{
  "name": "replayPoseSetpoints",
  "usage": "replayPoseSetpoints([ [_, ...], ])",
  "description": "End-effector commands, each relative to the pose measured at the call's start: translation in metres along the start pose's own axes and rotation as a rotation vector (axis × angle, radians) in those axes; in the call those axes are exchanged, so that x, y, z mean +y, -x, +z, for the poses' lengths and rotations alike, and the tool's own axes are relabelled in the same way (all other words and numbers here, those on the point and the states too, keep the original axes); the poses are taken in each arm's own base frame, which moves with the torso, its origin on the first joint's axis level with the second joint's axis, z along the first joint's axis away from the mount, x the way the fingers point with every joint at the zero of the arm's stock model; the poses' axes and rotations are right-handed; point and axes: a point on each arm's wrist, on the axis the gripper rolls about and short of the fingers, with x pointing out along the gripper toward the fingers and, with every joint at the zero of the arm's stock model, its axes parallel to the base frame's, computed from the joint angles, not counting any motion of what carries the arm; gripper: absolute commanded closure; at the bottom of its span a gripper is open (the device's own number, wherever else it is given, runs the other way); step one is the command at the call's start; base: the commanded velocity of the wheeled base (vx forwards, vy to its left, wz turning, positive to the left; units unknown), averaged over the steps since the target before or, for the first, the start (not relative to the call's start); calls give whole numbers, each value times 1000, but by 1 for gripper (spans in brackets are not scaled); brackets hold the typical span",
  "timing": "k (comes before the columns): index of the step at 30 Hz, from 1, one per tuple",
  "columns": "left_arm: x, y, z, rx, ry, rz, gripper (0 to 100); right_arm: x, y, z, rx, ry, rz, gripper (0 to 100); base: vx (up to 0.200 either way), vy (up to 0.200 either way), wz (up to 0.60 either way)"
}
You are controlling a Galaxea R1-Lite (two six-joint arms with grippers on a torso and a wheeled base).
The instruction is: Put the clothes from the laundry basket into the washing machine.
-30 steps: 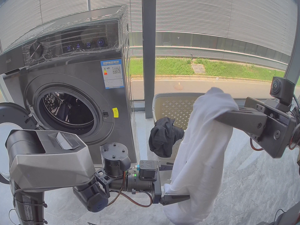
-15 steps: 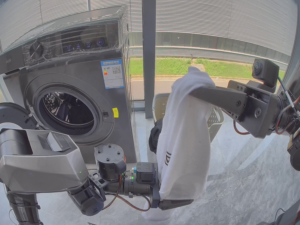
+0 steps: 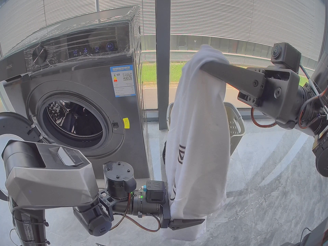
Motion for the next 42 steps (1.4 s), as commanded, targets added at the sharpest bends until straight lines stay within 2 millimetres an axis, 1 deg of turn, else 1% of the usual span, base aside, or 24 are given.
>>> replayPoseSetpoints([
  [1,6,-4,-8,10,13,6,0,2,-1,2,-6,4,6,100,0,0,0],
  [8,9,-7,-6,-3,-4,3,0,1,-1,1,-4,2,5,100,0,0,0],
  [9,10,-7,-6,-5,-5,5,100,2,-1,1,-3,1,7,100,0,0,0],
  [17,18,-15,-10,-11,-11,25,100,5,-2,2,-12,3,6,100,0,0,0],
  [20,20,-19,-8,-21,-22,24,100,7,-1,3,-19,7,3,100,0,0,0],
  [25,23,-19,-2,-40,-41,54,100,8,4,3,-23,7,-16,100,0,0,0],
  [27,25,-13,10,-71,-55,82,100,-1,16,-1,-39,6,-109,100,0,0,0],
  [29,26,-4,25,-102,-69,108,100,-12,36,0,-68,24,-234,100,0,0,0],
  [31,22,2,42,-137,-97,113,100,-28,59,2,-84,52,-357,100,0,0,0],
  [32,22,2,43,-139,-100,113,100,-29,60,2,-85,53,-365,100,0,0,0],
  [33,17,6,56,-167,-114,109,100,-43,78,3,-87,81,-451,100,0,0,0],
  [35,8,6,70,-197,-123,93,100,-54,89,1,-78,95,-514,100,0,0,0],
  [36,7,6,72,-200,-122,89,100,-57,90,-1,-74,93,-519,100,0,0,0],
  [37,-6,4,88,-233,-126,59,100,-69,94,-8,-52,83,-552,100,0,0,0],
  [38,-11,3,94,-247,-123,46,100,-73,94,-11,-44,81,-563,100,0,0,0],
  [39,-21,2,105,-272,-112,30,100,-82,95,-16,-33,81,-596,100,0,0,0],
  [42,-44,0,123,-317,-91,-2,100,-108,105,-26,-30,83,-732,100,0,0,0],
])
